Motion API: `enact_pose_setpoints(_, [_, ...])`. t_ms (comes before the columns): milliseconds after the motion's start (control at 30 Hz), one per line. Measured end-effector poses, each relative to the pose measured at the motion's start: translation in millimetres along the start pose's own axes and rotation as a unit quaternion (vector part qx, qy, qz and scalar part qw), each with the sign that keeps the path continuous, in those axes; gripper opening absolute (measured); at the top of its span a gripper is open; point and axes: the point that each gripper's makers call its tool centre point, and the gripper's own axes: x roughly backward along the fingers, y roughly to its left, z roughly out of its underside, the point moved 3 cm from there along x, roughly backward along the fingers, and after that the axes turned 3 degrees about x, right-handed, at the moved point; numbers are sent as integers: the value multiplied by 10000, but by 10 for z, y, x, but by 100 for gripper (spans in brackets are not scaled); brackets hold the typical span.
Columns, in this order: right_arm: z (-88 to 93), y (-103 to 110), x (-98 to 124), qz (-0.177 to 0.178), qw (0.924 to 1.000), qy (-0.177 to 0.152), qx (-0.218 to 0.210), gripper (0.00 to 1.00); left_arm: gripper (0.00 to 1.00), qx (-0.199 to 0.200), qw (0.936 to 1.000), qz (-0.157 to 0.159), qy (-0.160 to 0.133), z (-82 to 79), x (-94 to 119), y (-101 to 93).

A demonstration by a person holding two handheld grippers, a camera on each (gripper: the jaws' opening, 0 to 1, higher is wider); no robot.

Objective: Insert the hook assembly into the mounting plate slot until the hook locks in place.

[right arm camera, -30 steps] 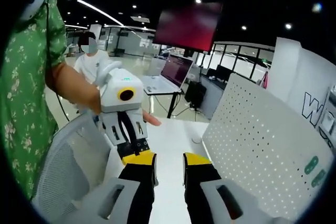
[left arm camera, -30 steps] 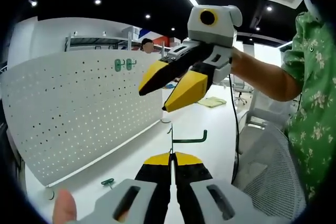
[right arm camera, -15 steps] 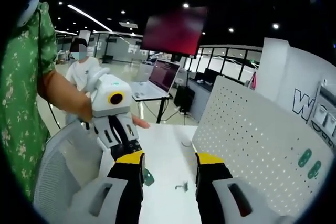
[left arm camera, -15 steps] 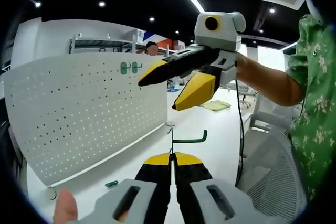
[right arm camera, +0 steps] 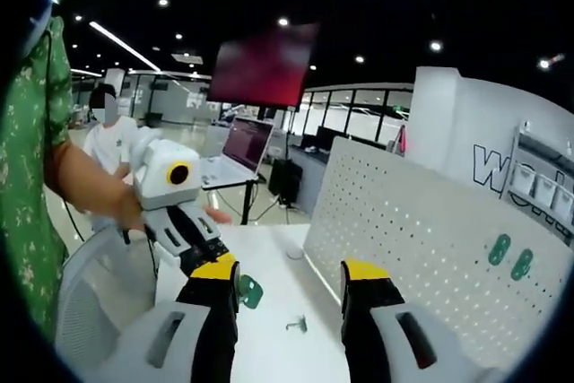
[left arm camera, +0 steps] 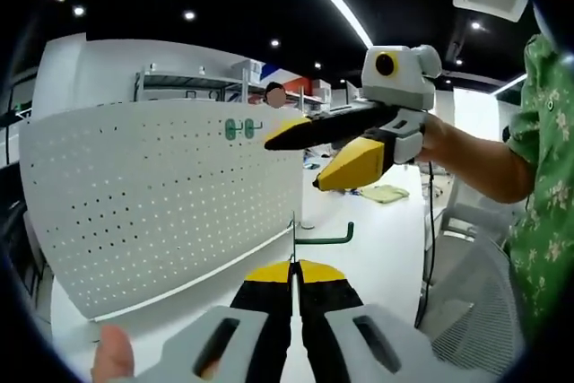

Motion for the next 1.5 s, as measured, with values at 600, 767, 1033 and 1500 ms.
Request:
enact_pose_setpoints(600, [-72, -70, 105, 666, 9971, -326, -186, 31, 1, 192, 9974, -489, -494, -352, -142, 130])
enact_pose_setpoints(767, [-74, -70, 118, 780, 9962, -338, -212, 26, 1, 168, 9970, -493, -568, -436, -192, 101])
enact_pose_setpoints(1033, [-67, -80, 114, 1057, 9935, -356, -245, 22, 1, 258, 9951, -634, -714, -515, -230, 130])
enact_pose_setpoints(1500, [-42, -181, 76, 1617, 9862, -291, -208, 12, 1, 374, 9932, -673, -875, -622, -298, 109])
